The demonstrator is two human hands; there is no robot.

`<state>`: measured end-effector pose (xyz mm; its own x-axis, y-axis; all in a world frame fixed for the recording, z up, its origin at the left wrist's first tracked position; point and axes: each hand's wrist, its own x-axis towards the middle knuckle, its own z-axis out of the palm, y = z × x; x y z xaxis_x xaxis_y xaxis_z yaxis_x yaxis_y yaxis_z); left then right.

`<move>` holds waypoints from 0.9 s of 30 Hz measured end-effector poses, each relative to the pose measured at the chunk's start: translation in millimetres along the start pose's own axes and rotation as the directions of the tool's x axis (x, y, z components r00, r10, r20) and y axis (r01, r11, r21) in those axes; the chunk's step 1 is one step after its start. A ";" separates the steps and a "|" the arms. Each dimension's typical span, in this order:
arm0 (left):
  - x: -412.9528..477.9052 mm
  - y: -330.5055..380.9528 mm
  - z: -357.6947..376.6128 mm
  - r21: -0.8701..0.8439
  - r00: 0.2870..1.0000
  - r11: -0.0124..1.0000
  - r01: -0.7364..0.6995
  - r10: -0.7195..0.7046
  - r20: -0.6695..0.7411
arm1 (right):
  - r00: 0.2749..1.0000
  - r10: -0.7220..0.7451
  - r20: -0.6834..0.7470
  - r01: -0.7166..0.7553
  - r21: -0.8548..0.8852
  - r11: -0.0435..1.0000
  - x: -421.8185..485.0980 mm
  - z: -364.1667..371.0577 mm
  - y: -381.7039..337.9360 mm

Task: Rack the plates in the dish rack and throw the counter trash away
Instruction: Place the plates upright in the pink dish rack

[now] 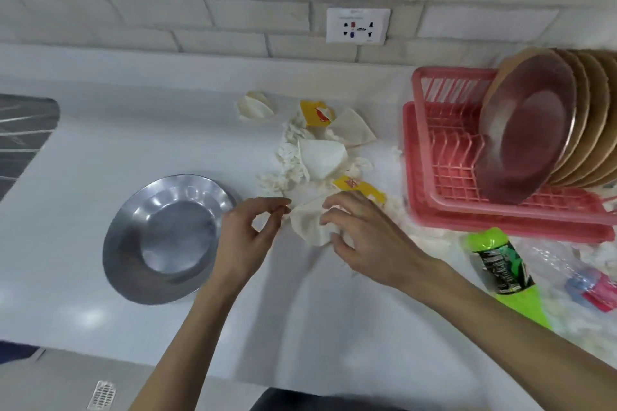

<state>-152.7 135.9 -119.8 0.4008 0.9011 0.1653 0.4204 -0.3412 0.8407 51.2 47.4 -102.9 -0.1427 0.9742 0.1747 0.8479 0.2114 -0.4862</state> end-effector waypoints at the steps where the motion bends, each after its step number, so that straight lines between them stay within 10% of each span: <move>1: -3.6 -10.6 -11.4 0.024 0.999 0.999 0.032 -0.032 -0.019 | 1.000 -0.002 0.021 0.001 0.056 0.998 3.4 12.9 -7.8; 16: 31.9 -160.0 -154.2 0.496 0.953 0.814 0.302 -0.251 -0.169 | 0.821 0.399 0.409 -0.571 0.564 0.597 49.6 134.2 -79.1; 27: 62.1 -182.1 -184.3 0.223 0.931 0.905 0.363 -0.342 -0.127 | 0.782 0.463 0.417 -0.622 0.574 0.532 62.3 141.3 -88.1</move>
<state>-354.4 303.3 -167.6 0.1262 0.9897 -0.0680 0.7070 -0.0416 0.7060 -104.6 100.6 -170.2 0.0683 0.8924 -0.4460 0.2469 -0.4482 -0.8591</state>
